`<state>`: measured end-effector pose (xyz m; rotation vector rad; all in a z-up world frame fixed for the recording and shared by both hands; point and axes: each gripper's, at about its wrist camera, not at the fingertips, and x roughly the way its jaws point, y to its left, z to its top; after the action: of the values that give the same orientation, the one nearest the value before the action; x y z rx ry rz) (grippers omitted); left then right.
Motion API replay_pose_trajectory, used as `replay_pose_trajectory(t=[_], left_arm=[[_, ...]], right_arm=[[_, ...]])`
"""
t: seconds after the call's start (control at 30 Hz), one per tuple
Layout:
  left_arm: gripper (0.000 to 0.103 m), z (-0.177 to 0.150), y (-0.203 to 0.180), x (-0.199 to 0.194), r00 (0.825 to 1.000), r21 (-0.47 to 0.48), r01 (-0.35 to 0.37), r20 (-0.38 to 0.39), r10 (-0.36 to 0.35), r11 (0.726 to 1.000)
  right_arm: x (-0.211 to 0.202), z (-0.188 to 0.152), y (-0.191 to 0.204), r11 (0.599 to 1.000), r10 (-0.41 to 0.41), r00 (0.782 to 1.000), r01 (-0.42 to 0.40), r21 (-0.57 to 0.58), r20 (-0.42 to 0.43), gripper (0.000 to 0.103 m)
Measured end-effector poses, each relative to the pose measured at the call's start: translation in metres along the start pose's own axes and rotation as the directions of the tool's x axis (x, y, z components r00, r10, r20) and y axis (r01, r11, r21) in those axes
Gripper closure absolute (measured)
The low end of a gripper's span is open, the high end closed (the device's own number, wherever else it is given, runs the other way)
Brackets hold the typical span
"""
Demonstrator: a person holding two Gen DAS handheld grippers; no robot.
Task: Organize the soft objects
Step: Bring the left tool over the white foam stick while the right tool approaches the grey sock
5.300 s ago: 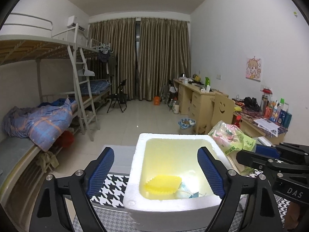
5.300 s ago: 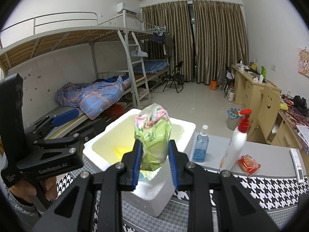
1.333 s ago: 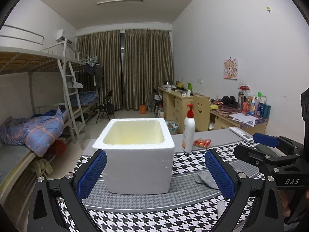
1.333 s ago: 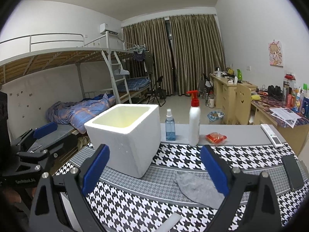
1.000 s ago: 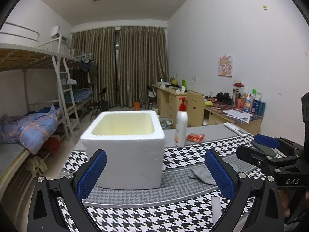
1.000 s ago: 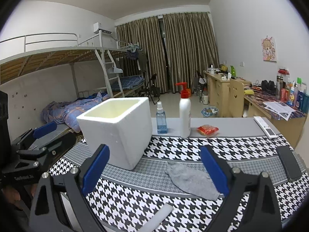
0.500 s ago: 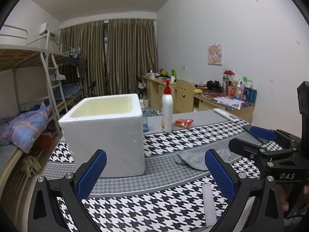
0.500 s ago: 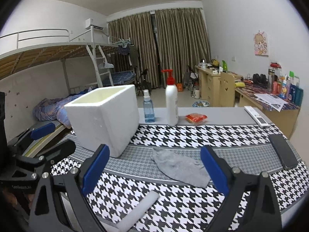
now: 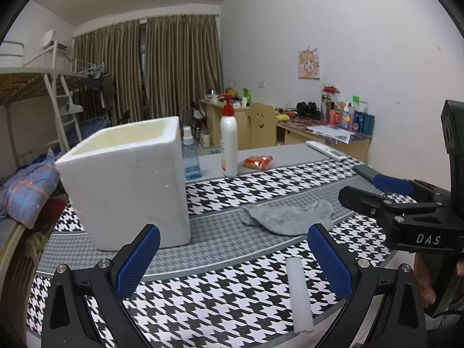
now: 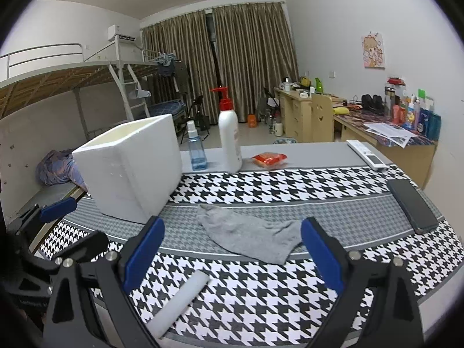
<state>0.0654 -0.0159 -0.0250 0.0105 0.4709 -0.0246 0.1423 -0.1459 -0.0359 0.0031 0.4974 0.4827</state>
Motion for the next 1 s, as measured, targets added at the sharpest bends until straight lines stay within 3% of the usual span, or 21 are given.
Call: replay_pose_trajectory(t=[0.53, 1.0], left_arm=[[0.001, -0.015, -0.024, 0.027, 0.990, 0.035, 0.075, -0.119, -0.070, 0.997], [0.002, -0.035, -0.040, 0.064, 0.960, 0.045, 0.106, -0.264, -0.090, 0.993]], right_arm=[[0.009, -0.008, -0.023, 0.997, -0.075, 0.996, 0.076, 0.016, -0.042, 0.006], [0.021, -0.013, -0.037, 0.995, -0.089, 0.993, 0.093, 0.046, -0.080, 0.006]])
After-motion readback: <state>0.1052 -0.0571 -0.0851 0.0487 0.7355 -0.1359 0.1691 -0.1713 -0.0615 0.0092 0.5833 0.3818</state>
